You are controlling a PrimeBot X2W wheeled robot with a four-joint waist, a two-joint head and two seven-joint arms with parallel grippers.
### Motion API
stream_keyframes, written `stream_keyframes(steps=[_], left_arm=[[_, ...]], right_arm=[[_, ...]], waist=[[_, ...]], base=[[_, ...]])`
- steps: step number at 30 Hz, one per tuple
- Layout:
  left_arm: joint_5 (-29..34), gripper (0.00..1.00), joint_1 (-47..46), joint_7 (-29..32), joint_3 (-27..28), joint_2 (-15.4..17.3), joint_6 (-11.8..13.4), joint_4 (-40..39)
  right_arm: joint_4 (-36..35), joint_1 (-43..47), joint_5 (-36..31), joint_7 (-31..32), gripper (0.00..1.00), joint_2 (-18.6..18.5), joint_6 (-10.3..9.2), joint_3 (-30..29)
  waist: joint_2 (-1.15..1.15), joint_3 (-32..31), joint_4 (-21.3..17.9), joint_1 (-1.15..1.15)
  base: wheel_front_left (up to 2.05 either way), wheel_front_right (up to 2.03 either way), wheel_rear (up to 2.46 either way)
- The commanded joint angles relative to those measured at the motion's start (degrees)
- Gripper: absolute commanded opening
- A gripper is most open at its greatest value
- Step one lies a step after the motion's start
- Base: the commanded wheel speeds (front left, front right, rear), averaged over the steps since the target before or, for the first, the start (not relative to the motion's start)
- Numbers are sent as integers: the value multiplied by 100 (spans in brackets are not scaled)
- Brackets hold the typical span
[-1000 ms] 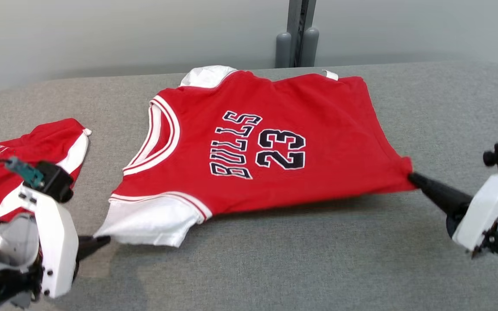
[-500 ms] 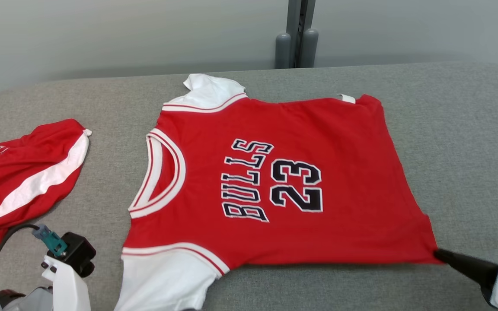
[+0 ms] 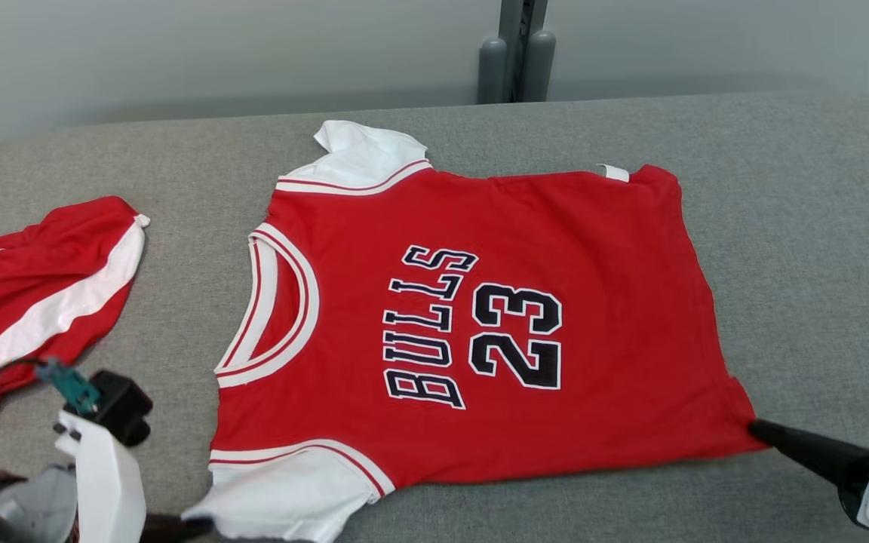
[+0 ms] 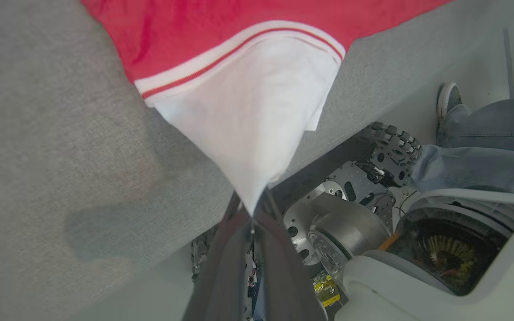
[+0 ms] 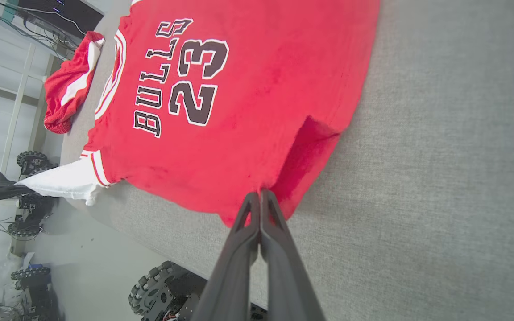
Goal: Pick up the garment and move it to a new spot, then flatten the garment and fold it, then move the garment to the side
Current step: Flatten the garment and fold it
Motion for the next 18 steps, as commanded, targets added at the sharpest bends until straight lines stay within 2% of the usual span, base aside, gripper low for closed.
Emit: stream_keyframes(steps=[1,10,14,18], left_arm=[[29,0,-153,7,87,-41,28,46],[-3,0,-1081,558,371,-446,-7,799],[64,0,-1518,724,445,-759,-84,1231],[449,0,-2079,852,430,-1052,-202,1712]], right_arm=[[70,-102,51,-52,0,38,4,-8],[294,-708,288,-83,0,285,4,-100],[431,-896,484,-265,0,451,4,-142],[593,-1048,626,-515,0,560,4,-171]], waist=[[0,52,-9,0],[0,464,-79,0],[0,676,-153,0],[0,888,-233,0]], base=[[0,0,0],[0,0,0],[0,0,0],[0,0,0]])
